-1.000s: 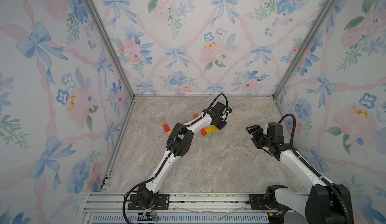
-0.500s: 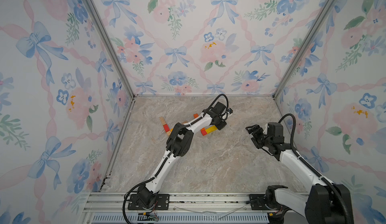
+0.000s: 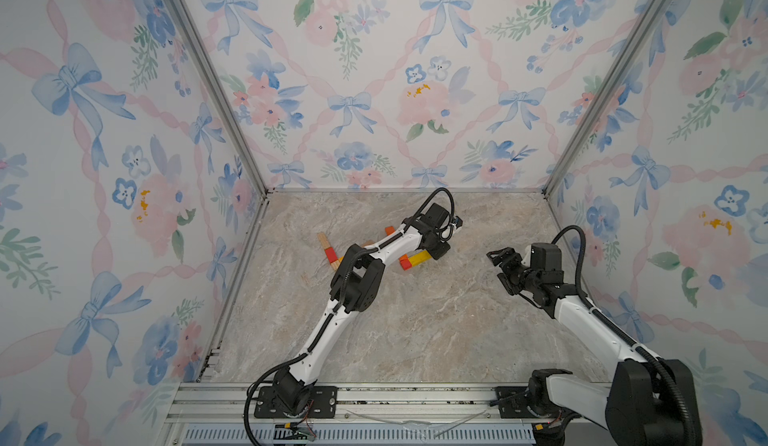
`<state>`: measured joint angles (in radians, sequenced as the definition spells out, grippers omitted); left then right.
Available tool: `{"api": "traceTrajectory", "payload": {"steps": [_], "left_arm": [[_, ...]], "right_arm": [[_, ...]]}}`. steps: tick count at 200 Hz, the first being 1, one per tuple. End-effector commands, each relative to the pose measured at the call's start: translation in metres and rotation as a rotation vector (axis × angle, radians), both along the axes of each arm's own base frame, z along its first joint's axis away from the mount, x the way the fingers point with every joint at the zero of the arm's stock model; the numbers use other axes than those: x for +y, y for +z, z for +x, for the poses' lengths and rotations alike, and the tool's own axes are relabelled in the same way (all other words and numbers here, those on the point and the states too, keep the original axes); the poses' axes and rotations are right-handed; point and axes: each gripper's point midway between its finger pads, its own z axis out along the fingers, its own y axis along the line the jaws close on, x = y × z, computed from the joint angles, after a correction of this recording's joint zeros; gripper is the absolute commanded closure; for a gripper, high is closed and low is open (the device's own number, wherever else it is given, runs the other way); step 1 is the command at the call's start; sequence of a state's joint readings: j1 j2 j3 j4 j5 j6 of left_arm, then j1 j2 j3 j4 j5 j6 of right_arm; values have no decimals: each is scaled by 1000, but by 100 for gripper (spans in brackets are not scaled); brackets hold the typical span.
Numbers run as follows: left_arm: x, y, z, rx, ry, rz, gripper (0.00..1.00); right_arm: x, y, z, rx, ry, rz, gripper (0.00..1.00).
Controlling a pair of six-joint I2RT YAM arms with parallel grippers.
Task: Assemble the letter v with building blocks
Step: Assemble the building block at the center of the board.
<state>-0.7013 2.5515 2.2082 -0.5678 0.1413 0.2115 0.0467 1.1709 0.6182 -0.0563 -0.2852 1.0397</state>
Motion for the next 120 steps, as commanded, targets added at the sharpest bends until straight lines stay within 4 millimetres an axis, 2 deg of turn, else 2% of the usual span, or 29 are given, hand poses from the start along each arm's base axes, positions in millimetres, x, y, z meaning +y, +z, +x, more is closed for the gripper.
{"api": "traceTrajectory", "payload": {"steps": [1, 47, 70, 95, 120], "left_arm": [[6, 5, -6, 8, -2, 33, 52], [0, 18, 1, -17, 9, 6, 24], [-4, 34, 6, -35, 23, -25, 21], [-10, 68, 14, -61, 53, -97, 20], [-5, 118, 28, -84, 127, -200, 20]], "right_arm": [[2, -5, -1, 9, 2, 15, 18], [4, -3, 2, 6, 14, 14, 18], [4, -3, 5, 8, 29, 0, 17], [8, -5, 16, 29, 84, -35, 17], [15, -6, 35, 42, 150, -64, 17]]}}
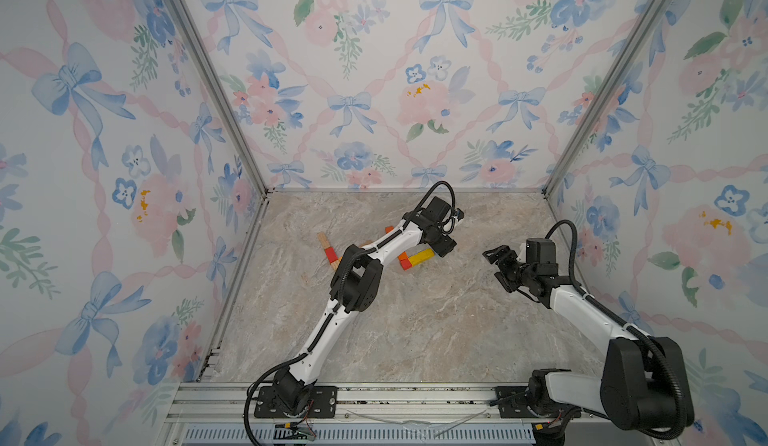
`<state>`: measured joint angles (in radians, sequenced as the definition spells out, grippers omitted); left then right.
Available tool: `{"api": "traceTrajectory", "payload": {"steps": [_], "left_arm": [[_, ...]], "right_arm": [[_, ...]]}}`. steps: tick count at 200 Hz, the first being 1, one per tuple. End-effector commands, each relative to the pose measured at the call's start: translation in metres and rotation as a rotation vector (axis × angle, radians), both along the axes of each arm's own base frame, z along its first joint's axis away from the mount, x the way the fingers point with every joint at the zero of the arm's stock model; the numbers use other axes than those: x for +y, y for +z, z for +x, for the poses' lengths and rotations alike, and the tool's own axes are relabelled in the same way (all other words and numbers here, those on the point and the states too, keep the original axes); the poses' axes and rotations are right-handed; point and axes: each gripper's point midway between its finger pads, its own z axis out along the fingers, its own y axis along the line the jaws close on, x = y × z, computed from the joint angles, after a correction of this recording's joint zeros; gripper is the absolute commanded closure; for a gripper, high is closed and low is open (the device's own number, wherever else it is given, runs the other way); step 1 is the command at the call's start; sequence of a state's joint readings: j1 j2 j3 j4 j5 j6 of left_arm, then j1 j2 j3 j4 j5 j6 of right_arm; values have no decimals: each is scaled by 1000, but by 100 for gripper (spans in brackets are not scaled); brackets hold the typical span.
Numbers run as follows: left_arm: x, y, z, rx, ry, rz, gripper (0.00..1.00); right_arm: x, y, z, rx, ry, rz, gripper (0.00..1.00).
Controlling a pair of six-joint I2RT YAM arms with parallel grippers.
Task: Assemble the letter v with building blocks
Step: Assemble the building block at the center of the board.
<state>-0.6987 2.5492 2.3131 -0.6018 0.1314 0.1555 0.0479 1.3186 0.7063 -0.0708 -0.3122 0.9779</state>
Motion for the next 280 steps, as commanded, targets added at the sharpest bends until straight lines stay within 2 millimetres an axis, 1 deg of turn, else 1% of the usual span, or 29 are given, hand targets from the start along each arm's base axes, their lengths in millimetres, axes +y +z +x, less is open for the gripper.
{"api": "traceTrajectory", "payload": {"steps": [1, 24, 44, 49, 50, 54, 67, 73, 78, 83, 96, 98, 101, 117, 120, 123, 137, 158, 181, 202, 228, 280], "left_arm": [[3, 82, 14, -52, 76, -144, 20], [22, 131, 27, -38, 173, -269, 22], [42, 168, 31, -5, 240, -386, 27], [48, 174, 31, 1, 254, -406, 28], [49, 175, 31, 2, 258, -410, 28], [54, 181, 31, 3, 269, -426, 28], [68, 198, 26, -6, 304, -468, 29], [75, 201, 24, -8, 317, -480, 29], [80, 209, 20, -18, 325, -496, 30], [87, 210, 17, -19, 341, -506, 30], [101, 221, 5, -33, 370, -546, 31], [103, 220, 3, -31, 375, -549, 31], [107, 226, 0, -39, 379, -563, 31], [126, 228, -17, -47, 421, -599, 31], [129, 232, -19, -55, 426, -612, 31], [133, 229, -24, -53, 436, -614, 31], [150, 227, -38, -65, 482, -639, 31], [174, 222, -57, -78, 543, -650, 31], [192, 212, -72, -76, 593, -638, 31], [203, 203, -83, -63, 627, -626, 32], [212, 195, -89, -57, 667, -622, 33], [215, 187, -94, -37, 688, -622, 33]], "right_arm": [[10, 7, 17, -11, 94, -33, 17], [17, 4, 40, -8, 148, -50, 17], [29, -2, 61, 0, 213, -56, 18], [33, 0, 67, -5, 230, -59, 19], [33, -5, 67, 6, 232, -59, 19], [36, -9, 72, 14, 247, -61, 19], [43, -17, 83, 25, 278, -78, 21], [46, -19, 89, 25, 288, -82, 21], [48, -23, 92, 29, 296, -84, 21], [50, -25, 95, 33, 303, -85, 22], [57, -31, 105, 33, 323, -88, 22], [58, -31, 105, 32, 327, -90, 22], [60, -32, 107, 32, 331, -92, 22], [67, -39, 118, 35, 360, -103, 22], [69, -40, 120, 36, 364, -105, 22], [70, -41, 122, 41, 369, -106, 22], [78, -44, 130, 48, 398, -114, 22], [89, -50, 135, 64, 437, -132, 22], [98, -57, 139, 78, 460, -142, 22], [108, -62, 137, 99, 479, -142, 23], [115, -68, 133, 105, 515, -170, 23], [120, -76, 126, 126, 519, -177, 29]]}}
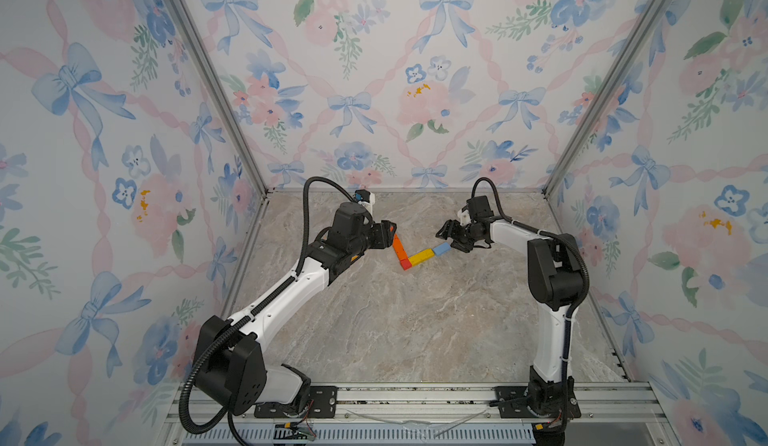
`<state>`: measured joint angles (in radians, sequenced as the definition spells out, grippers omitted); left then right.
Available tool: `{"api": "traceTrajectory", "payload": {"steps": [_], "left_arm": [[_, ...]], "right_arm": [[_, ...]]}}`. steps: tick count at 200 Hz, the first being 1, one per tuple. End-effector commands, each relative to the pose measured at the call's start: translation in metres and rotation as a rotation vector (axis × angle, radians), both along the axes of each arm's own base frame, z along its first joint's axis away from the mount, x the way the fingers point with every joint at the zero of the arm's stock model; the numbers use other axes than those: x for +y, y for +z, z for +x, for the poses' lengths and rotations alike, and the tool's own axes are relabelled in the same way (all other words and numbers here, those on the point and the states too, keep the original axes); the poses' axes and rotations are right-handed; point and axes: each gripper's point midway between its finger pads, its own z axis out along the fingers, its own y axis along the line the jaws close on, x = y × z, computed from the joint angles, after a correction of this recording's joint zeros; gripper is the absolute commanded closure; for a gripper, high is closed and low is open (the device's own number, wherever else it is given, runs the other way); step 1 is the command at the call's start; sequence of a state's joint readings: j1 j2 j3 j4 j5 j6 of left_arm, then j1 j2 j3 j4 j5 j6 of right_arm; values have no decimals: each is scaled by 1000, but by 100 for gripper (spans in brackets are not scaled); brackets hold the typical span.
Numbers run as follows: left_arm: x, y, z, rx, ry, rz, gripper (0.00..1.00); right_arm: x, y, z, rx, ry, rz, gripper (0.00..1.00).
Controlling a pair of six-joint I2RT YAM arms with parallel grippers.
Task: Assemble the letter v with building blocks
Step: Assemble the building block at the center of the board.
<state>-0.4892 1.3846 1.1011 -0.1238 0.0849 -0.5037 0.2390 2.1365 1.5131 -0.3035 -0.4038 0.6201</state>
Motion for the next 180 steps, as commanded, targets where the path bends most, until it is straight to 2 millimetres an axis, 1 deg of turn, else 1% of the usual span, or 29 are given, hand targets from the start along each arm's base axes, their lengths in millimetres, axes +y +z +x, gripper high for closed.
{"api": "traceTrajectory", "payload": {"steps": [1, 87, 112, 160, 180], "left_arm": [[6, 8, 0, -17, 30, -26, 33], [6, -1, -1, 5, 31, -23, 34], [6, -4, 0, 12, 36, -16, 34], [7, -7, 0, 17, 44, -9, 34], [8, -8, 1, 20, 44, -6, 34]], "right_arm": [[1, -8, -5, 26, 10, -26, 29], [5, -14, -16, 46, 18, -44, 35], [1, -16, -19, 51, 8, -80, 36], [-1, -16, -20, 53, -2, -89, 38], [-2, -17, -21, 59, -6, -92, 40]]}}
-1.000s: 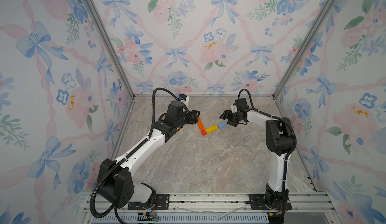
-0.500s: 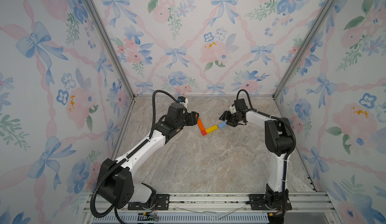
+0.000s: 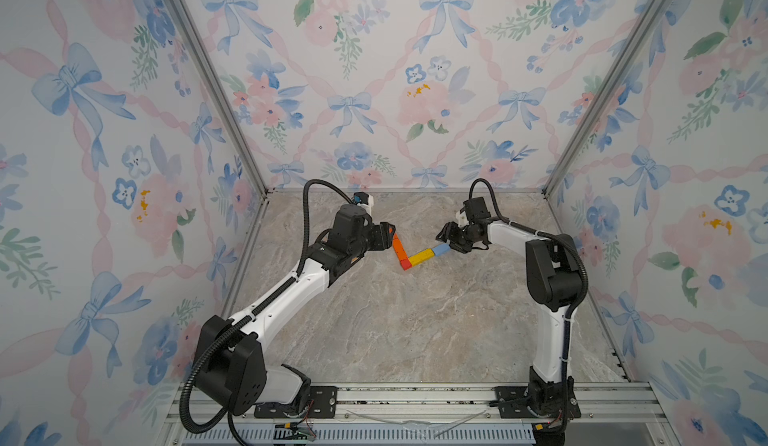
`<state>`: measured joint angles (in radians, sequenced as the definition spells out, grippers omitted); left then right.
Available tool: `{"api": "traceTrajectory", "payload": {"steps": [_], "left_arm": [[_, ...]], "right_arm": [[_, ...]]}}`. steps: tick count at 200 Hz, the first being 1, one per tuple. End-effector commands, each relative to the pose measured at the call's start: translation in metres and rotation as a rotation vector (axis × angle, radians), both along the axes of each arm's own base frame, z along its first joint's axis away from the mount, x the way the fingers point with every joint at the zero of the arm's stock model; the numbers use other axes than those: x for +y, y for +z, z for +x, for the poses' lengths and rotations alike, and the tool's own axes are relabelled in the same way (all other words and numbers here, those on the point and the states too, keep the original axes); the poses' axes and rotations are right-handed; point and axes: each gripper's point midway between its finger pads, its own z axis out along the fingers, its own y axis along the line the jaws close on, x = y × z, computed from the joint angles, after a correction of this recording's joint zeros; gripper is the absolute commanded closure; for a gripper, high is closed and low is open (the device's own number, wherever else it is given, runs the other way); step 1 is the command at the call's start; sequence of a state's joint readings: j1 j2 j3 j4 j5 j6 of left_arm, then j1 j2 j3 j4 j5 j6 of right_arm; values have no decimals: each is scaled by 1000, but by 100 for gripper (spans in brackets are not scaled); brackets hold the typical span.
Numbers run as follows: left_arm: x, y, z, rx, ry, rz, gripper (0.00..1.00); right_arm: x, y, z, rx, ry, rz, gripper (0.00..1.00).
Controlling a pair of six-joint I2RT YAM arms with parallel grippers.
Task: Assemble the letter v with building blocks
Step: Assemble the building block at the center of the board.
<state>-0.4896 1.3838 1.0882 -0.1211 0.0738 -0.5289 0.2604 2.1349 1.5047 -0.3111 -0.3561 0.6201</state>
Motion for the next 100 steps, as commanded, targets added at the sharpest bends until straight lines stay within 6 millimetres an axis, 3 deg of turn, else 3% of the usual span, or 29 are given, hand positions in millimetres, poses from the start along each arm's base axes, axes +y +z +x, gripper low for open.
{"api": "traceTrajectory", "payload": {"steps": [1, 100], "left_arm": [[5, -3, 1, 3, 22, 4, 34], [6, -6, 1, 13, 27, 8, 34]], "right_arm": [[-5, -12, -17, 54, -4, -49, 40], [-13, -14, -22, 63, -23, -84, 47]]}}
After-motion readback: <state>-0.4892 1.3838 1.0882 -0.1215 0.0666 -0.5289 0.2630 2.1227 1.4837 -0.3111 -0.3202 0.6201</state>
